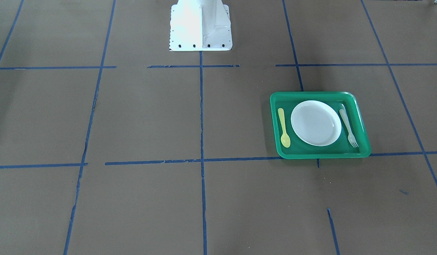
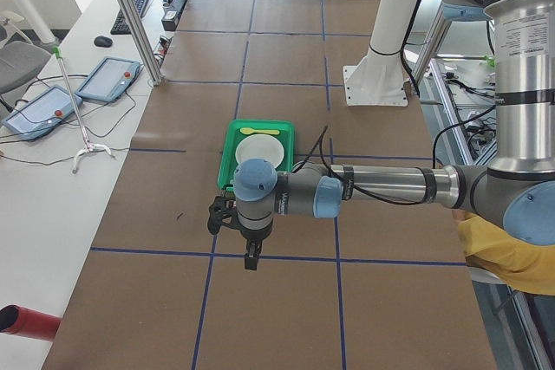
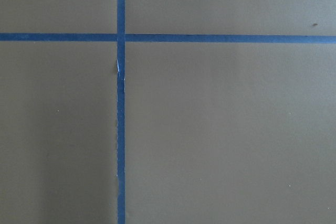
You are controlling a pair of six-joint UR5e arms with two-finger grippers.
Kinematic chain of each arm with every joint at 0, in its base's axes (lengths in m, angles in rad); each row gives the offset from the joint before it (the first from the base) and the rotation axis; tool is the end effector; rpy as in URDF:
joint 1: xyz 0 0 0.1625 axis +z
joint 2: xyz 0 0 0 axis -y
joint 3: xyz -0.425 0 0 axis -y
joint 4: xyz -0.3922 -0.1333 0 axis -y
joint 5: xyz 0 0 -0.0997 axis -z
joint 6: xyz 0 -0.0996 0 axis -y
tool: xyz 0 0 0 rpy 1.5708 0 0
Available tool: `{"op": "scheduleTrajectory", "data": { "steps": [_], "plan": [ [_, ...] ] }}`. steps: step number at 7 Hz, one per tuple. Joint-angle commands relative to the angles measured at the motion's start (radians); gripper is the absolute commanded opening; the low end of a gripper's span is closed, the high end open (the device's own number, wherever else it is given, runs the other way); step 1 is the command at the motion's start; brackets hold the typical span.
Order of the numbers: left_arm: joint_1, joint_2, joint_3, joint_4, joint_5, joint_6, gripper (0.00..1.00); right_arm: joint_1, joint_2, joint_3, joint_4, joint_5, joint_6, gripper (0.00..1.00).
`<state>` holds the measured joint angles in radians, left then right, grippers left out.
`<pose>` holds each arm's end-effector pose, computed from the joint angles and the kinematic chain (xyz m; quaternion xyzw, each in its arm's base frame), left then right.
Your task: Place fork
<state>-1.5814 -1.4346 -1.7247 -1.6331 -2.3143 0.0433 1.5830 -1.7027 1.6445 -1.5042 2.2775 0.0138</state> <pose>-0.0705 -0.4390 0.6417 0.0470 0.3618 0.0297 0.9306 0.0739 -0.4351 0.6815 0.0037 -0.3460 0.0107 0.9381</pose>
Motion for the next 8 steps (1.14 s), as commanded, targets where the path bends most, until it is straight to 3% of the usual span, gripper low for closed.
{"op": "scheduleTrajectory", "data": {
  "steps": [1,8],
  "plan": [
    [-0.002,-0.003,-0.001,0.002,0.007,0.0,1.0,0.0,0.0,0.0,-0.001,0.0,0.0,1.0],
    [-0.002,-0.006,0.004,-0.025,0.004,0.001,1.0,0.0,0.0,0.0,-0.001,0.0,0.0,1.0]
  ]
}}
